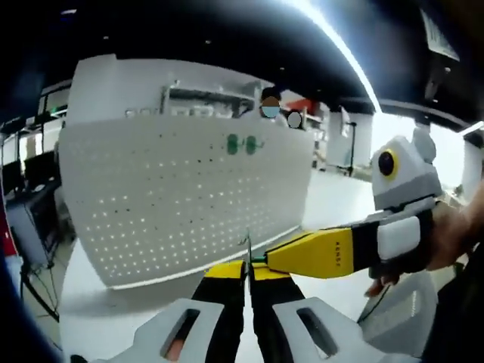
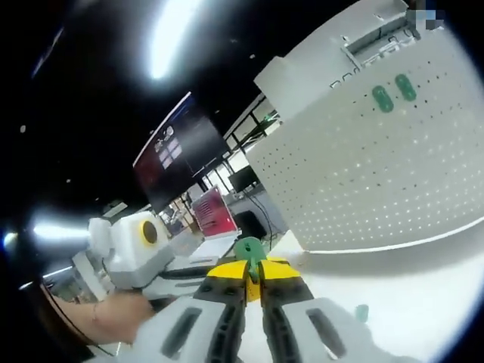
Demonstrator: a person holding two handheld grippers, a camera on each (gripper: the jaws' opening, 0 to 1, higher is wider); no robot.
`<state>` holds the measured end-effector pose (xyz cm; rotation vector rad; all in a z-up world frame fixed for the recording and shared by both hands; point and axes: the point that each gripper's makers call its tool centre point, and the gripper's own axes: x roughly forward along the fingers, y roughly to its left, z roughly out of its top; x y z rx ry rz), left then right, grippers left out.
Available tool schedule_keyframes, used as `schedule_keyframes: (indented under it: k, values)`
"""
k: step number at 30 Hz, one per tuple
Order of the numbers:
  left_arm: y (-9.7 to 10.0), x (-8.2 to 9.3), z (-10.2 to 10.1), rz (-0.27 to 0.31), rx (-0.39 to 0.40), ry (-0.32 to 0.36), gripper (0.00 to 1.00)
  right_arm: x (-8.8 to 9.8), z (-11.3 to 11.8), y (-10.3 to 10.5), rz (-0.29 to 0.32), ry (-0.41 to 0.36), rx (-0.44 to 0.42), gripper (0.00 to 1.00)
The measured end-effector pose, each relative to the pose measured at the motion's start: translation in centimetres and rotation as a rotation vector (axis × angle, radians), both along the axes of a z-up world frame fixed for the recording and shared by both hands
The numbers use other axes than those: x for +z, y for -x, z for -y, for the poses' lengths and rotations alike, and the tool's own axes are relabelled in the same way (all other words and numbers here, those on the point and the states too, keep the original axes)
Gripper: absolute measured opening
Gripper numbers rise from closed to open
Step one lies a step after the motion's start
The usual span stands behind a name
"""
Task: Insert the hook assembly into the mounting plate slot until the hook locks in place.
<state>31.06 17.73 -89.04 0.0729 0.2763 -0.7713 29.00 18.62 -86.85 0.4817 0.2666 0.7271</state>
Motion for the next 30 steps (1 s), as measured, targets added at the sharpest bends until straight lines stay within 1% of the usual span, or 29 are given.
schedule_keyframes:
  k: [2,5,7,8,9,12,13,14,15,18,20,24,26,27,28,30]
  values:
    - [-0.1,0.0,-0.1,-0.005,0.001,0.004,0.01,0.0,-0.1,0.1,0.038,0.036,-0.003,0.02]
    - [0.0,-0.4,-0.1,-0.021,-0.001,0.014,0.01,-0.3,-0.2,0.2,0.038,0.05,-0.006,0.02]
    - [0.0,-0.9,-0.2,-0.047,-0.001,0.02,0.01,-0.6,-0.3,0.3,0.058,0.091,0.004,0.01]
    - [0.0,-1.1,-0.3,-0.05,-0.001,0.021,0.01,-0.6,-0.4,0.3,0.072,0.11,0.008,0.01]
    - [0.1,-1.2,-0.3,-0.054,-0.003,0.022,0.01,-0.8,-0.5,0.4,0.073,0.125,0.013,0.01]
    - [0.4,-1.6,-0.3,-0.07,-0.015,0.017,0.01,-1.2,-0.5,0.6,0.039,0.126,0.021,0.0]
    - [0.6,-2.0,-0.3,-0.084,-0.031,-0.002,0.02,-1.6,-0.5,0.8,0.003,0.127,0.026,0.0]
    - [0.7,-2.2,-0.3,-0.085,-0.037,-0.014,0.02,-1.7,-0.6,0.8,0.008,0.134,0.038,0.0]
    - [0.8,-2.3,-0.4,-0.083,-0.038,-0.022,0.02,-1.9,-0.6,0.9,-0.001,0.139,0.052,0.0]
    - [1.0,-2.7,-0.5,-0.092,-0.039,-0.008,0.02,-2.3,-0.5,0.9,-0.038,0.119,0.062,0.0]
    - [1.1,-2.7,-0.4,-0.098,-0.049,-0.002,0.03,-2.5,-0.3,0.9,-0.063,0.093,0.057,0.0]
    - [1.2,-3.0,0.3,-0.077,-0.082,-0.031,0.04,-2.8,0.1,1.1,-0.079,0.08,0.044,0.0]
    - [1.3,-3.1,0.6,-0.069,-0.095,-0.047,0.08,-3.0,0.4,1.3,-0.088,0.074,0.039,0.0]
    - [1.3,-3.0,0.7,-0.067,-0.097,-0.045,0.13,-3.0,0.6,1.3,-0.09,0.071,0.036,0.0]
    - [1.3,-3.0,0.7,-0.066,-0.097,-0.044,0.2,-2.8,0.8,1.3,-0.079,0.074,0.04,0.0]
    - [1.3,-2.9,0.9,-0.061,-0.098,-0.032,0.25,-2.8,1.0,1.3,-0.067,0.097,0.045,0.0]
